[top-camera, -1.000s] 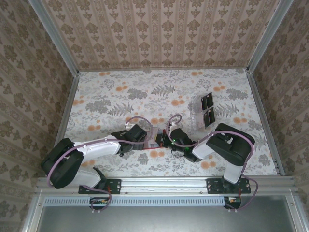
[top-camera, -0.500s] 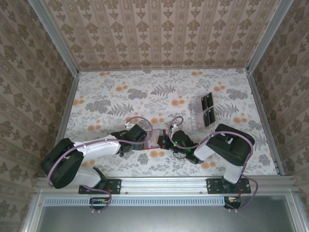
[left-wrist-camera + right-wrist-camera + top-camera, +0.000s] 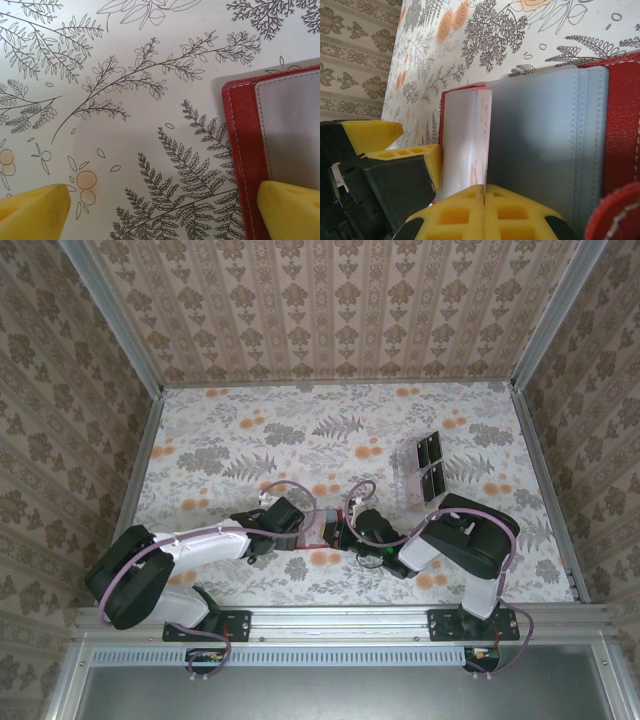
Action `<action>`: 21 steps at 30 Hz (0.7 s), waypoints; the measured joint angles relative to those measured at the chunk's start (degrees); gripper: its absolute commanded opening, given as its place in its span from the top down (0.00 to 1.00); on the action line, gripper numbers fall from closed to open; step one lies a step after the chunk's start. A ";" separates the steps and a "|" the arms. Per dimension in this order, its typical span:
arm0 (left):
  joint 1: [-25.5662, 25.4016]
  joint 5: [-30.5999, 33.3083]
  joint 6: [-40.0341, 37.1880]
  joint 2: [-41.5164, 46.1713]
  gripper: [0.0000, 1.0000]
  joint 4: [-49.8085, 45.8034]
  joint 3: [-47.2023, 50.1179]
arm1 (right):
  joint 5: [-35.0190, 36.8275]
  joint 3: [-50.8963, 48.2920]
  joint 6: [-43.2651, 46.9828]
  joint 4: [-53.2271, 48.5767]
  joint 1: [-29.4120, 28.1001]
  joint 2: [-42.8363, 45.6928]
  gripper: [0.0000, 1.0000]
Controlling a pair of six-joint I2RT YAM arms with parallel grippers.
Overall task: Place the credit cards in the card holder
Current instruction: Insert the credit card into the card slot.
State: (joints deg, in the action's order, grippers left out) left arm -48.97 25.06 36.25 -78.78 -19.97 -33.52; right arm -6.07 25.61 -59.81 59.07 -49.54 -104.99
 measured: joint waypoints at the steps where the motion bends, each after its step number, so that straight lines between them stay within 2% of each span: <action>1: 0.00 0.11 0.00 0.00 0.00 -0.02 0.00 | -0.13 0.20 -0.07 -0.04 0.00 -0.13 1.00; 21: 0.33 0.79 0.09 -0.04 0.00 -0.44 0.00 | -1.97 1.81 -2.19 -3.19 0.15 -0.09 1.00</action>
State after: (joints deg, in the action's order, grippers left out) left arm -48.64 25.85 36.34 -78.83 -20.40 -33.52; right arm -8.03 27.42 -62.00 55.88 -49.39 -105.08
